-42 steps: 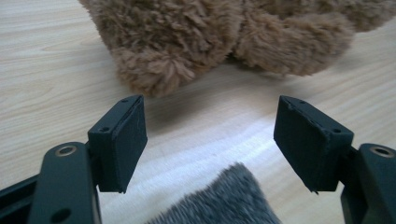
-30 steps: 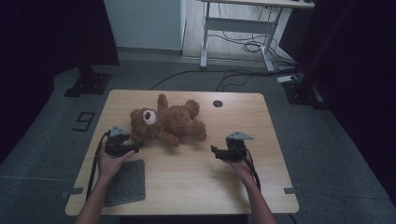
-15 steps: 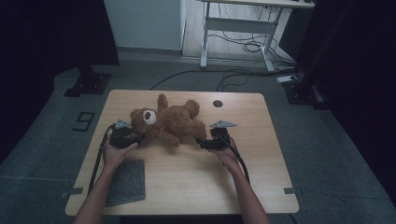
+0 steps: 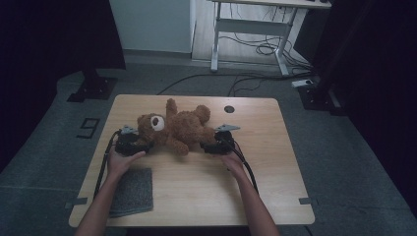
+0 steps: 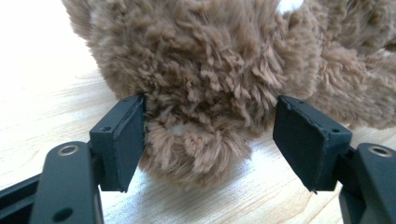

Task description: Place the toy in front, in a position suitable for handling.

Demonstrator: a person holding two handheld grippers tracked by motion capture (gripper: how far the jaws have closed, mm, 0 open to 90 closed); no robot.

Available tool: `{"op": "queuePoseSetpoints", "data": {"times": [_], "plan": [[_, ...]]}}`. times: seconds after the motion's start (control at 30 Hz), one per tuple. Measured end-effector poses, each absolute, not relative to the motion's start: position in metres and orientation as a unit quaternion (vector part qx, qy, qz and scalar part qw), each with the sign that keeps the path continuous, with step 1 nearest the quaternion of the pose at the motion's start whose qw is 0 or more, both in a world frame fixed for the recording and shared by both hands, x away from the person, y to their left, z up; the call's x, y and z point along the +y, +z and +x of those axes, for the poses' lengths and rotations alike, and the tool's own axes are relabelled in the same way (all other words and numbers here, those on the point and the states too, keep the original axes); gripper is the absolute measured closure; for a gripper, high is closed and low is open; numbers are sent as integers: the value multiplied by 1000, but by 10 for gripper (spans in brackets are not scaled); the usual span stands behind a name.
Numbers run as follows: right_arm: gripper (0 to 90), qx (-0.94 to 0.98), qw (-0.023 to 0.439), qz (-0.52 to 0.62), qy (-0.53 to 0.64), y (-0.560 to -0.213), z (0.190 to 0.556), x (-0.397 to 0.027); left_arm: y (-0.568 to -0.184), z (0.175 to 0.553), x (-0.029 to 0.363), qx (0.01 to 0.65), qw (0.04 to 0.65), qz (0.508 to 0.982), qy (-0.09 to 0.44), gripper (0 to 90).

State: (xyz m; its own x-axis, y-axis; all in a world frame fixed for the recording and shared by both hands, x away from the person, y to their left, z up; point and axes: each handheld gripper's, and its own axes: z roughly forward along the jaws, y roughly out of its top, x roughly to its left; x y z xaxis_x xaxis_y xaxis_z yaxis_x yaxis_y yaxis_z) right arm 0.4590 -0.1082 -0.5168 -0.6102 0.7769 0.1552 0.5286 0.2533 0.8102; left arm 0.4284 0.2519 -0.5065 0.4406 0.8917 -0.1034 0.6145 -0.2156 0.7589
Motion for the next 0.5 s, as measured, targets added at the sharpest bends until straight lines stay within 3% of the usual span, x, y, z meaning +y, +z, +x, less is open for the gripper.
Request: {"op": "queuePoseSetpoints", "data": {"times": [0.27, 0.4, 0.47, 0.5], "plan": [[293, 778, 138, 420, 447, -519, 463, -109, -511, 431, 248, 498, 359, 766, 191, 261], [375, 777, 136, 421, 447, -520, 468, -107, -514, 433, 248, 511, 358, 757, 195, 381], [482, 777, 129, 422, 449, -522, 473, -108, -512, 433, 249, 509, 367, 754, 195, 537], [482, 777, 129, 422, 449, -522, 473, -108, -512, 433, 249, 509, 367, 754, 195, 566]]}}
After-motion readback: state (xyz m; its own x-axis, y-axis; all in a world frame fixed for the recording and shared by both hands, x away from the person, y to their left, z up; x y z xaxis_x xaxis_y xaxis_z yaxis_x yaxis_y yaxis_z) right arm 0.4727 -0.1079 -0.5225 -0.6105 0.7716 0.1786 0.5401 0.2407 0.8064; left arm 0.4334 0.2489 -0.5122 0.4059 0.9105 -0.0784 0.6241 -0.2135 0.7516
